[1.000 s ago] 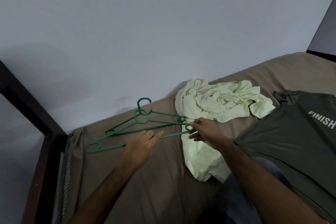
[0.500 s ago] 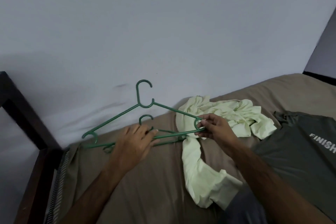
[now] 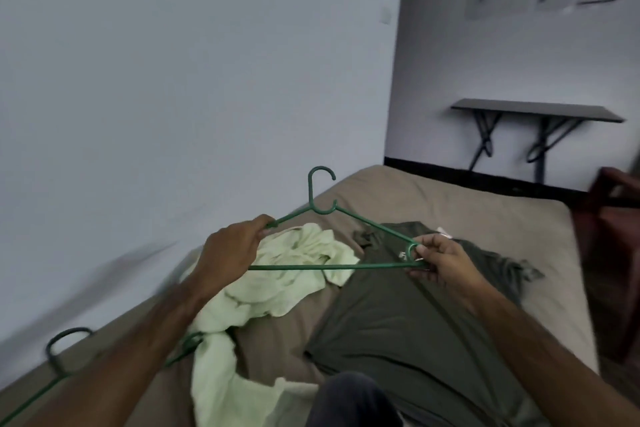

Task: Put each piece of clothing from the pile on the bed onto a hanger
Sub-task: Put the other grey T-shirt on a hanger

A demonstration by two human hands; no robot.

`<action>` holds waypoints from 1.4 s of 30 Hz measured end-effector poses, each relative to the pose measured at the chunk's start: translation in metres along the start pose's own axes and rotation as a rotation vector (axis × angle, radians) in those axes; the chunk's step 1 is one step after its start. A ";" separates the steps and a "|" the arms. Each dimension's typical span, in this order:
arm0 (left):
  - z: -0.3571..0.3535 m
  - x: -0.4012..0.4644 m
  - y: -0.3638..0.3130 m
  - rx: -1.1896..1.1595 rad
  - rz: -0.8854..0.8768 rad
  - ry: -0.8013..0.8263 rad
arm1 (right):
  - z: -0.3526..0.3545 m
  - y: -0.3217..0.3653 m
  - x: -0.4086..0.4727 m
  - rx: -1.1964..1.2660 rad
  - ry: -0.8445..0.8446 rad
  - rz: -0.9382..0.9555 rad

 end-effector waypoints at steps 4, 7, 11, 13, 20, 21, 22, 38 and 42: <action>-0.046 0.064 -0.057 -0.043 -0.148 0.104 | 0.076 -0.002 -0.007 -0.277 -0.016 -0.094; -0.090 0.099 -0.092 -0.046 -0.299 0.200 | 0.116 -0.007 0.005 -0.467 0.003 -0.111; -0.165 0.164 -0.151 -0.011 -0.502 0.338 | 0.176 -0.019 0.063 -0.720 -0.032 -0.034; -0.202 0.204 -0.183 -0.011 -0.628 0.390 | 0.205 -0.028 0.105 -0.805 0.008 -0.013; -0.329 0.358 -0.255 0.019 -0.850 0.382 | 0.316 -0.126 0.215 -0.495 0.332 -0.331; -0.344 0.377 -0.261 -0.001 -0.830 0.343 | 0.333 -0.139 0.225 -0.429 0.335 -0.339; -0.356 0.392 -0.265 -0.040 -0.758 0.286 | 0.349 -0.150 0.232 -0.371 0.320 -0.336; -0.453 0.418 -0.310 -0.170 -0.627 0.715 | 0.507 -0.184 0.302 0.300 -0.559 -0.336; -0.435 0.424 -0.310 -0.279 -0.674 0.728 | 0.508 -0.179 0.329 0.185 -0.505 -0.352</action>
Point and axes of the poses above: each hand's wrist, its own x-axis towards the middle knuckle, its own z-axis out of the back of the hand, y = z × x, the point moved 3 cm from there along x, towards the middle knuckle, and after that the axes turned 12 degrees about y, right-handed, at the moved point
